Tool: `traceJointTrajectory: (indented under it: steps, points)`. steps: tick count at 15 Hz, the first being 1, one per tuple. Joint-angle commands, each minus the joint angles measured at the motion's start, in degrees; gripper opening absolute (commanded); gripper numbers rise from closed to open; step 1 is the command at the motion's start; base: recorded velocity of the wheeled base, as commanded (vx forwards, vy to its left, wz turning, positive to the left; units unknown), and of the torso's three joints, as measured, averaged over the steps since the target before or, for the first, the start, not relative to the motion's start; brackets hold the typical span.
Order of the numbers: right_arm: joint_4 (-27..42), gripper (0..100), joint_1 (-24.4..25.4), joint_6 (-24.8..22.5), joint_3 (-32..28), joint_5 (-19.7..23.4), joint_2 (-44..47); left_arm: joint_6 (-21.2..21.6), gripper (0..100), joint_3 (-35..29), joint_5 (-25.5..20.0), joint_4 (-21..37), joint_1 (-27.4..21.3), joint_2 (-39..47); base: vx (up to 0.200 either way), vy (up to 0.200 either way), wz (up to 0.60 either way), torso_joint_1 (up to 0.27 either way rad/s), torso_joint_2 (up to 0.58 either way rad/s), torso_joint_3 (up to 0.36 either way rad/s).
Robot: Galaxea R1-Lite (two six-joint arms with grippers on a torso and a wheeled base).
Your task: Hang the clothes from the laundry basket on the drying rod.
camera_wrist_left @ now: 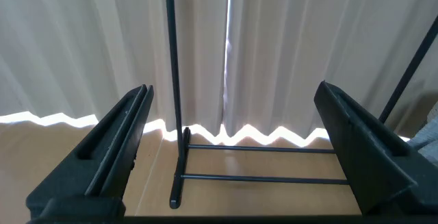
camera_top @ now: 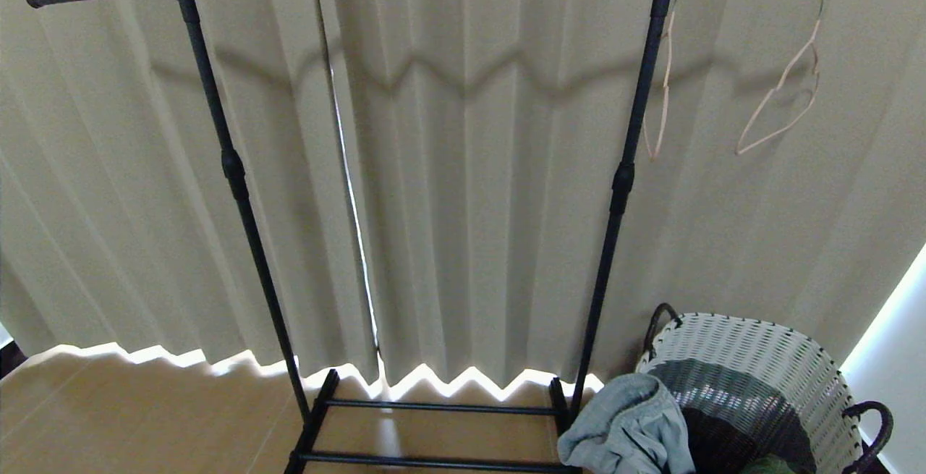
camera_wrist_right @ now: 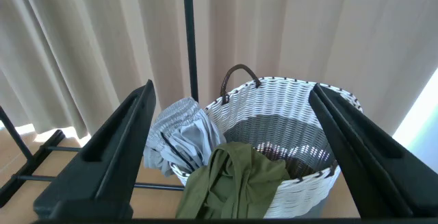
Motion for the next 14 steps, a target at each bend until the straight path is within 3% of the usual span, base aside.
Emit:
traceJointTrajectory:
  steps: [1, 6, 11, 14]
  points:
    - [0.0, 100, 0.0, -0.1, 0.0, 0.0, 0.0, 0.0, 100, 0.0, -0.1, 0.0, 0.0, 0.0, 0.0, 0.0, 0.0, 0.0, 0.0, 0.0]
    - [0.0, 100, 0.0, -0.2, 0.0, 0.3, 0.0, 0.5, 100, 0.0, 0.2, 0.0, 0.0, 0.1, 0.0, 0.0, 0.0, 0.0, 0.0, 0.0]
    - [0.0, 100, 0.0, -0.2, 0.0, 0.3, 0.0, 0.6, 100, 0.0, 0.2, -0.1, 0.0, 0.1, 0.0, -0.2, 0.0, 0.003, 0.0, 0.003]
    - [0.0, 100, 0.0, -0.2, 0.0, 0.3, 0.0, 0.7, 100, 0.0, 0.2, -0.1, 0.0, 0.0, 0.0, 0.0, 0.0, 0.0, 0.0, 0.0]
